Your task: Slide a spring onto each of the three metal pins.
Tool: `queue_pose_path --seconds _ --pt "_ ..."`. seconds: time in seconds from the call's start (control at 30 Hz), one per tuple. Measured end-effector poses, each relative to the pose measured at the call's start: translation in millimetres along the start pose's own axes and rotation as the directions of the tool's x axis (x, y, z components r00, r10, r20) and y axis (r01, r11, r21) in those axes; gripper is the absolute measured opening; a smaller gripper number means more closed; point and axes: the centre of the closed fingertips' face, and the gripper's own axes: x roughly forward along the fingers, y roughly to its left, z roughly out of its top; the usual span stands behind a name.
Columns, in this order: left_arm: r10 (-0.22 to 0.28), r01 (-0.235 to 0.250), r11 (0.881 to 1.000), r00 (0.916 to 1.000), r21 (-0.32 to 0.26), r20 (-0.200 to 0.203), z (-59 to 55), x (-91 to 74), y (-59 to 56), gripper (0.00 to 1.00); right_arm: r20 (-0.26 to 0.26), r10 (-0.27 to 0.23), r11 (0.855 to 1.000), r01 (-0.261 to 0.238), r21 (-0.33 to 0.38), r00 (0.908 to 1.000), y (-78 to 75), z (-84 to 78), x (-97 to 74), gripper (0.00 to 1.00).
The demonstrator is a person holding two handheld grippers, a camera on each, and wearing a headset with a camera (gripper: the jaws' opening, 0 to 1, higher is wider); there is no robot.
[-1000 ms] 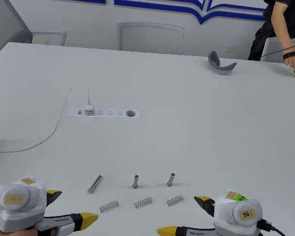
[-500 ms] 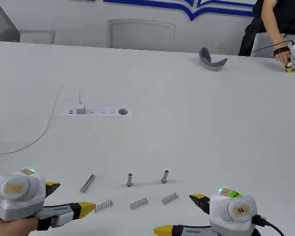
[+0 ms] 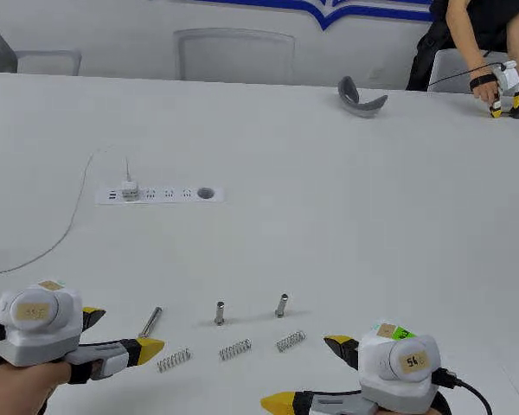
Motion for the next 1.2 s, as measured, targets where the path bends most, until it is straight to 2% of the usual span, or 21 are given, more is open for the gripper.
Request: queue_pose_path --seconds 0.27,0.47,0.63,0.8,1.03,1.2 --pt "0.010 -0.011 1.000 0.9999 -0.017 -0.010 5.1 16.3 3.9 0.68 -0.011 0.003 1.000 -0.003 0.006 0.9999 0.5 -2.7 -0.7 0.92" --pt "0.025 -0.026 0.999 0.9993 -0.023 -0.029 1.9 29.5 6.7 0.65 -0.022 0.008 1.000 -0.008 0.007 0.9997 3.1 -5.7 0.0 0.91" --pt "0.033 -0.035 0.999 0.9985 -0.041 -0.044 -3.5 41.0 14.8 0.61 -0.025 0.012 1.000 -0.011 0.009 0.9996 3.6 -6.5 0.5 0.91" --pt "0.037 -0.040 0.999 0.9969 -0.033 -0.069 -9.8 48.5 18.5 0.59 -0.027 0.013 1.000 -0.012 0.013 0.9996 2.8 -6.5 0.5 0.91" --pt "0.051 -0.055 0.997 0.9966 -0.058 -0.065 -8.8 60.9 24.7 0.51 -0.031 0.009 1.000 -0.009 0.017 0.9995 1.5 -8.1 0.7 0.90" --pt "0.064 -0.069 0.995 0.9961 -0.072 -0.061 -7.7 71.8 27.8 0.40 -0.039 0.015 1.000 -0.014 0.025 0.9991 2.3 -10.7 2.0 0.89"
